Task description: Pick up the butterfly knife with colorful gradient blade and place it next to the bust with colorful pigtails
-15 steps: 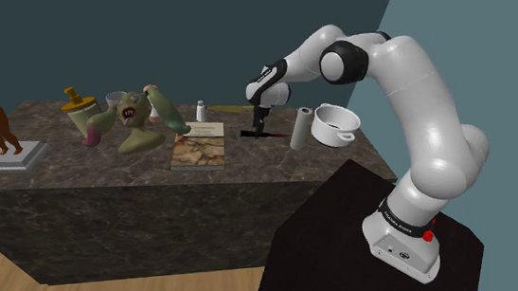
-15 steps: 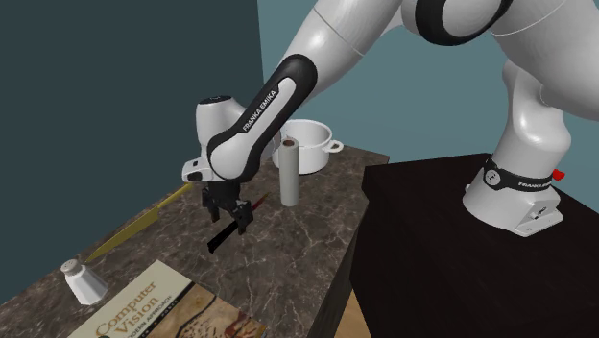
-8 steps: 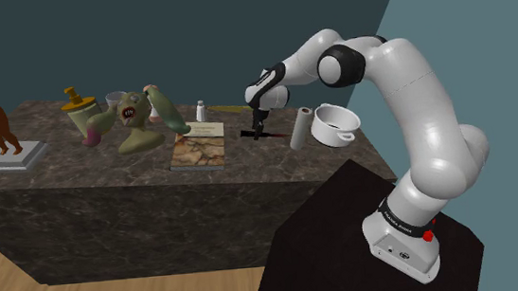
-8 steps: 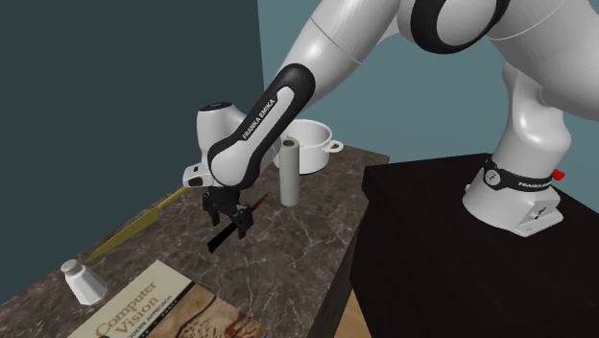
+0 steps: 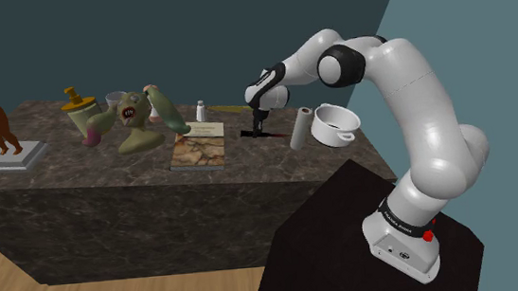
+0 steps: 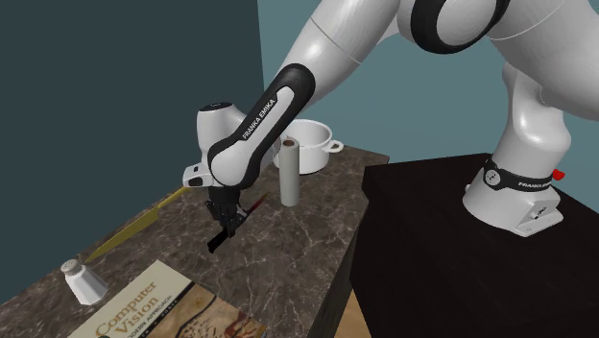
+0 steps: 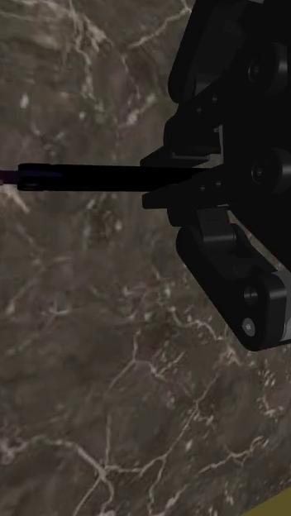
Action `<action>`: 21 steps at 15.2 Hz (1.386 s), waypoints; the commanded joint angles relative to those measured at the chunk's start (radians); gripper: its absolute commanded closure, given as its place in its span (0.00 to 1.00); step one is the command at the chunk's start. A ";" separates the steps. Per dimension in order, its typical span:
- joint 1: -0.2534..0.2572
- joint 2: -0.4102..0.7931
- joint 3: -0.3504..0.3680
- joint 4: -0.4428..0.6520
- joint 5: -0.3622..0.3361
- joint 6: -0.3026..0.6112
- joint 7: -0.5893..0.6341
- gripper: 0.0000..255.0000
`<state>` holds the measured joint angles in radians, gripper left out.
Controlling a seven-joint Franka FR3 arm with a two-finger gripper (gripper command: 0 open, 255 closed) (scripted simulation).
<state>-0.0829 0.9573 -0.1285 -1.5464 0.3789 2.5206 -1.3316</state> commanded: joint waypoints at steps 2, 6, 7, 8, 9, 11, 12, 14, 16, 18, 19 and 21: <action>0.000 0.000 0.000 0.000 0.000 0.000 0.000 1.00; 0.002 -0.012 -0.002 -0.007 -0.001 -0.005 0.001 1.00; 0.003 -0.024 -0.004 -0.013 -0.003 -0.011 0.003 1.00; 0.005 -0.035 -0.006 -0.019 -0.004 -0.017 0.004 1.00; 0.006 -0.047 -0.009 -0.025 -0.006 -0.022 0.006 1.00; 0.009 -0.069 -0.013 -0.036 -0.009 -0.034 0.009 1.00; 0.011 -0.081 -0.015 -0.041 -0.011 -0.040 0.011 1.00; 0.014 -0.103 -0.020 -0.050 -0.015 -0.053 0.015 1.00; 0.017 -0.124 -0.024 -0.059 -0.019 -0.066 0.019 1.00; 0.020 -0.146 -0.029 -0.066 -0.023 -0.080 0.023 1.00; 0.022 -0.156 -0.031 -0.070 -0.025 -0.087 0.025 1.00; 0.025 -0.176 -0.036 -0.076 -0.030 -0.101 0.029 1.00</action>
<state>-0.0596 0.7932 -0.1622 -1.6133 0.3506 2.4228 -1.3034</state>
